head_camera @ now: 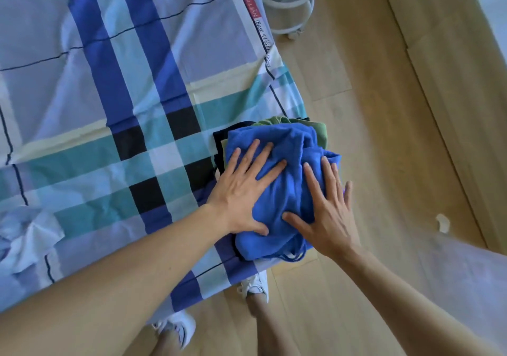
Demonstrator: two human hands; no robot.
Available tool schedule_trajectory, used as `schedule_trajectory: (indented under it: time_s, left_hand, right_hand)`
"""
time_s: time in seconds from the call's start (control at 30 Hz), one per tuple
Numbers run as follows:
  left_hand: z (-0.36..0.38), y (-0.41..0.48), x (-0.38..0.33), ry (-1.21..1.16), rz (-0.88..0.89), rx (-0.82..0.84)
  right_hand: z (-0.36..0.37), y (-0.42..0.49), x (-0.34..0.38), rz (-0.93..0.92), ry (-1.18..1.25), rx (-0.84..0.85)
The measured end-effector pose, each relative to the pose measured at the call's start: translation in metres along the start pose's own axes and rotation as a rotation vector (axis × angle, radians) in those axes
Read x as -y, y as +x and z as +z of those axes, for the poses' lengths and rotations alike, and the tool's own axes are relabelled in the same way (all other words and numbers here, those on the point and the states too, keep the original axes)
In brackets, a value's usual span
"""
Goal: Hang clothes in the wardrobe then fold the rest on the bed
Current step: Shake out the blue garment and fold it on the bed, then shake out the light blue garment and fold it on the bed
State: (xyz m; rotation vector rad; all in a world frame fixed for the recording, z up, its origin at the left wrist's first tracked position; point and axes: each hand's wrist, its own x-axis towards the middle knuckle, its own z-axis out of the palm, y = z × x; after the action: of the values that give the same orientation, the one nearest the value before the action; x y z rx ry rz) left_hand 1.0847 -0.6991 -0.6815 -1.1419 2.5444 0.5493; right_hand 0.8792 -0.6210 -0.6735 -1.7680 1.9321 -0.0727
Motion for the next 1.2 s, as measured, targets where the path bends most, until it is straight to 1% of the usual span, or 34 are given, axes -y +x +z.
schedule_trajectory:
  time_s: [0.03, 0.1, 0.17, 0.27, 0.33, 0.37, 0.43, 0.53, 0.63, 0.77, 0.9, 0.97, 1.0, 1.07, 1.13, 1.2]
  left_hand:
    - [0.005, 0.000, -0.001, 0.057, -0.005, 0.020]
    - [0.011, 0.002, -0.005, 0.119, -0.030, 0.022]
    - [0.010, 0.002, -0.007, 0.097, -0.036, -0.002]
    - [-0.003, -0.012, -0.007, -0.102, 0.029, -0.084]
    - [-0.010, -0.036, 0.002, -0.265, 0.019, -0.178]
    - [-0.010, -0.055, 0.012, -0.318, -0.030, -0.220]
    - [-0.003, -0.096, 0.036, -0.380, -0.174, -0.248]
    - [0.021, -0.176, 0.085, -0.379, -0.429, -0.233]
    - [0.044, -0.258, 0.138, -0.334, -0.615, -0.245]
    - [0.069, -0.360, 0.203, -0.223, -0.863, -0.223]
    - [0.100, -0.427, 0.245, -0.308, -1.160, -0.048]
    - [0.120, -0.446, 0.258, -0.414, -1.263, 0.037]
    - [0.129, -0.452, 0.263, -0.491, -1.284, 0.026]
    - [0.147, -0.458, 0.272, -0.609, -1.266, -0.076]
    - [0.158, -0.459, 0.278, -0.648, -1.225, -0.203]
    - [0.154, -0.458, 0.277, -0.750, -1.156, -0.366]
  right_hand:
    - [0.008, -0.001, -0.006, 0.035, -0.010, 0.056]
    - [0.015, 0.002, -0.010, 0.074, -0.026, 0.117]
    - [0.009, 0.007, -0.005, 0.095, -0.063, 0.152]
    - [-0.014, 0.003, 0.011, 0.123, -0.091, 0.147]
    - [-0.029, -0.002, 0.031, 0.129, -0.091, 0.073]
    - [-0.032, -0.002, 0.049, 0.115, -0.089, 0.025]
    - [-0.031, 0.003, 0.091, 0.082, -0.090, -0.062]
    - [-0.015, 0.018, 0.174, -0.013, -0.087, -0.063]
    - [0.016, 0.035, 0.254, -0.108, -0.037, 0.051]
    - [0.079, 0.035, 0.355, -0.325, -0.054, 0.279]
    - [0.141, 0.015, 0.430, -0.480, -0.077, 0.472]
    - [0.168, 0.004, 0.454, -0.481, -0.054, 0.540]
    - [0.180, -0.001, 0.464, -0.464, -0.032, 0.571]
    - [0.203, -0.009, 0.480, -0.425, -0.012, 0.635]
    - [0.220, -0.015, 0.491, -0.404, -0.013, 0.702]
    - [0.232, -0.019, 0.496, -0.433, -0.064, 0.723]
